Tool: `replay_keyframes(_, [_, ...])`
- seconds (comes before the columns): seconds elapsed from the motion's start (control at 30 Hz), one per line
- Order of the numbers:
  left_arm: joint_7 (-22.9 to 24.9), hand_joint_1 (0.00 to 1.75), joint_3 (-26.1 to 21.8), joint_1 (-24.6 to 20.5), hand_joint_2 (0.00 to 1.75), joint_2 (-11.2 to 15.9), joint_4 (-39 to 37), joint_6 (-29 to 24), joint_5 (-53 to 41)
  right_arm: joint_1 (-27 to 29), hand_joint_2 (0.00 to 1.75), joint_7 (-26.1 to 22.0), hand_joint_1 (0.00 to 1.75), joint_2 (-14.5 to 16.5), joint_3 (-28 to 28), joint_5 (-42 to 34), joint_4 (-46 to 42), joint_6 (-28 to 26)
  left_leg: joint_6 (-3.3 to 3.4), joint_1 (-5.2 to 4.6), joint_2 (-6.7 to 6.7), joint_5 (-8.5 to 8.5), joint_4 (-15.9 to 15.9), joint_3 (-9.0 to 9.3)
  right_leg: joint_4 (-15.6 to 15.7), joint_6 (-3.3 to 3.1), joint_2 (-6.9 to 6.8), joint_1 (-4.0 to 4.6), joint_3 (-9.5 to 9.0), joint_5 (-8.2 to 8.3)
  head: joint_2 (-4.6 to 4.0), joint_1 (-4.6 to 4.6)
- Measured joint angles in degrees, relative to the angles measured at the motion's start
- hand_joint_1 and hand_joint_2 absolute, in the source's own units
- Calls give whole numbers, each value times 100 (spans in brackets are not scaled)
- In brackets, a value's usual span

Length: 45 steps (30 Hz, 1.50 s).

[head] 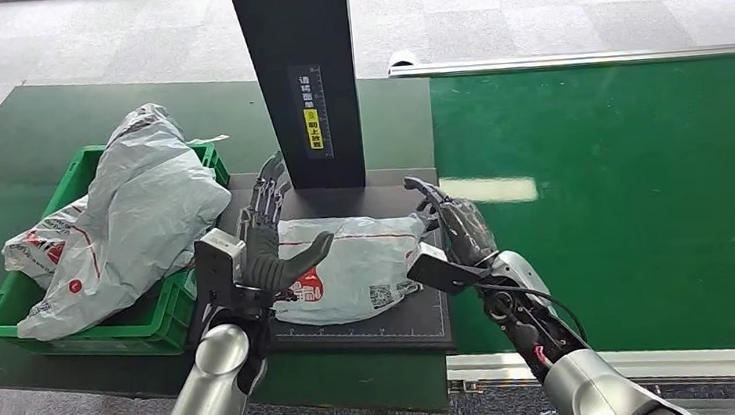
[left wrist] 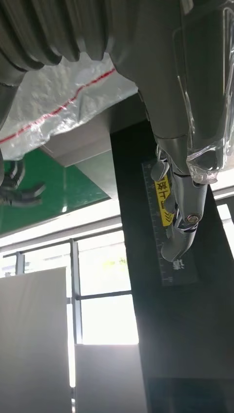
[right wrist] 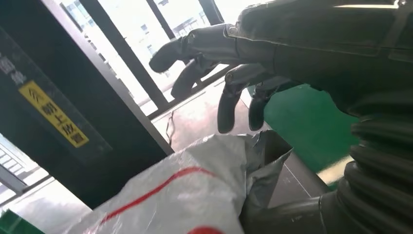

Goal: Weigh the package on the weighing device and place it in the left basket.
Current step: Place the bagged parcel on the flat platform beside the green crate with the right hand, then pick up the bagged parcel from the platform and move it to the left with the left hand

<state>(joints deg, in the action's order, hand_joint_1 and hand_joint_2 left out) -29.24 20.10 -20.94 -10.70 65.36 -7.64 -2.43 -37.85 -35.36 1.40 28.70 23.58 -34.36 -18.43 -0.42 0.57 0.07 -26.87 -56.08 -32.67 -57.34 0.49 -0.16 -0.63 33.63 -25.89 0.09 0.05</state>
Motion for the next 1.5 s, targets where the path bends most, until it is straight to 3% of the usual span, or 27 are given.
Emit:
replay_keyframes(0.33, [126,0,20,8,175,43,-124,128,-118,276,175,-49,0,258,-916,-1384,-350,1793,0,0,-1,0,0,0,0,0,0,0,0,0,0,0])
replay_keyframes(0.5, [221,0,16,2,175,91,-181,-48,-284,317,175,277,0,331,-1221,-2059,-451,2693,0,0,0,0,0,0,0,0,0,0,0,0,0,1])
replay_keyframes(0.67, [390,0,61,-71,175,139,-329,-629,-955,348,175,823,0,366,-1368,-2547,-538,3342,0,0,-1,0,0,0,0,0,0,0,1,0,0,-1])
replay_keyframes(0.8, [645,0,185,-196,175,178,-586,-1010,-1695,354,175,1016,0,385,-1416,-2807,-600,3556,0,0,0,0,0,0,0,0,0,0,1,0,0,1])
replay_keyframes(0.93, [973,0,380,-300,175,227,-869,-1059,-2580,367,175,1042,0,393,-1467,-3039,-751,3654,0,0,-1,0,0,0,0,0,0,0,1,0,0,0])
replay_keyframes(1.03, [1077,0,546,-391,175,259,-1081,-895,-3271,383,175,1078,0,395,-1504,-3182,-940,3654,0,0,0,0,0,-1,0,0,0,0,2,0,0,1])
replay_keyframes(1.33, [1288,0,611,-540,175,257,-1541,-259,-3952,528,175,1160,0,378,-1603,-3382,-1603,3669,0,0,2,0,0,-1,0,0,1,0,4,0,0,0])
replay_keyframes(1.5, [1698,0,671,-713,175,207,-1941,175,-4410,572,175,1178,0,376,-1617,-3333,-1803,3705,0,0,1,0,0,-1,0,0,1,0,3,0,0,1])
